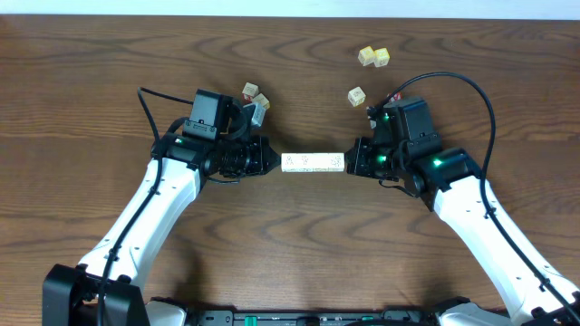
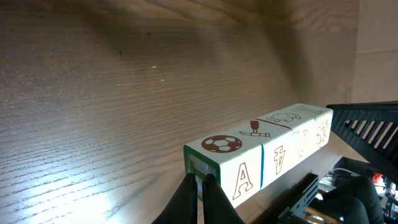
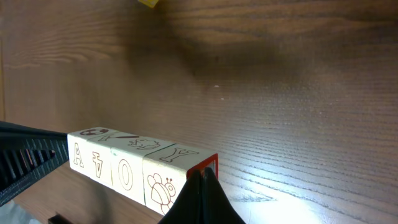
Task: Lift 4 blocks
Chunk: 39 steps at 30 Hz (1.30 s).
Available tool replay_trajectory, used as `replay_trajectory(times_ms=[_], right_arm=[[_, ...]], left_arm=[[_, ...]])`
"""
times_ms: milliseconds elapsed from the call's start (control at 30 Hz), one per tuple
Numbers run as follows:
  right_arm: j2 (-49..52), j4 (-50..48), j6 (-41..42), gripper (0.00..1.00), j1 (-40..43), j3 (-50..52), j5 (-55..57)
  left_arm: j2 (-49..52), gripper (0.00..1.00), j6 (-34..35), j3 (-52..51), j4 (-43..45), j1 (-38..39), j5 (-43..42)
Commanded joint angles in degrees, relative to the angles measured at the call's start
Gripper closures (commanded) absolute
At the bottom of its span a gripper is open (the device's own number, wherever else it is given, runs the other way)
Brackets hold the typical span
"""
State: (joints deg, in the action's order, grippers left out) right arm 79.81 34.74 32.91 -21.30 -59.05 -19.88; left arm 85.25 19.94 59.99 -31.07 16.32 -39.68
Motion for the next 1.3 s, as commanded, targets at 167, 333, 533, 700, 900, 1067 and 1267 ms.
replay_trajectory(times_ms=[167,333,533,700,900,1067,1267], right_arm=[[-0.72,-1.46,0.94,0.99,-2.05,-0.94,-6.47],[-0.72,-1.53,0.94,0.99,-2.05,-0.94,-6.49],[-0.72,-1.53,0.94,0.99,-2.05,-0.92,-6.49],[-0.72,-1.53,0.94,0.99,-2.05,-0.85,-6.49],[-0.68,-1.53,0.94,0.99,-2.05,-0.83,-6.49],[-0.44,-1.53,0.96,0.99,-2.05,-0.83,-6.47],[0.35,-1.68,1.38,0.99,-2.05,-0.79,-6.51]], left_arm=[[-0.72,0.93,0.79,2.23,0.50,1.66,-4.74],[-0.72,0.93,0.79,2.25,0.50,1.66,-4.72],[-0.72,0.93,0.98,2.25,0.50,1.66,-4.74],[-0.72,0.93,0.98,2.23,0.50,1.66,-4.74],[-0.72,0.93,0.98,2.25,0.50,1.66,-4.72],[-0.72,0.93,1.01,2.23,0.50,1.68,-4.74],[-0.72,0.93,1.40,2.25,0.52,1.79,-4.72]])
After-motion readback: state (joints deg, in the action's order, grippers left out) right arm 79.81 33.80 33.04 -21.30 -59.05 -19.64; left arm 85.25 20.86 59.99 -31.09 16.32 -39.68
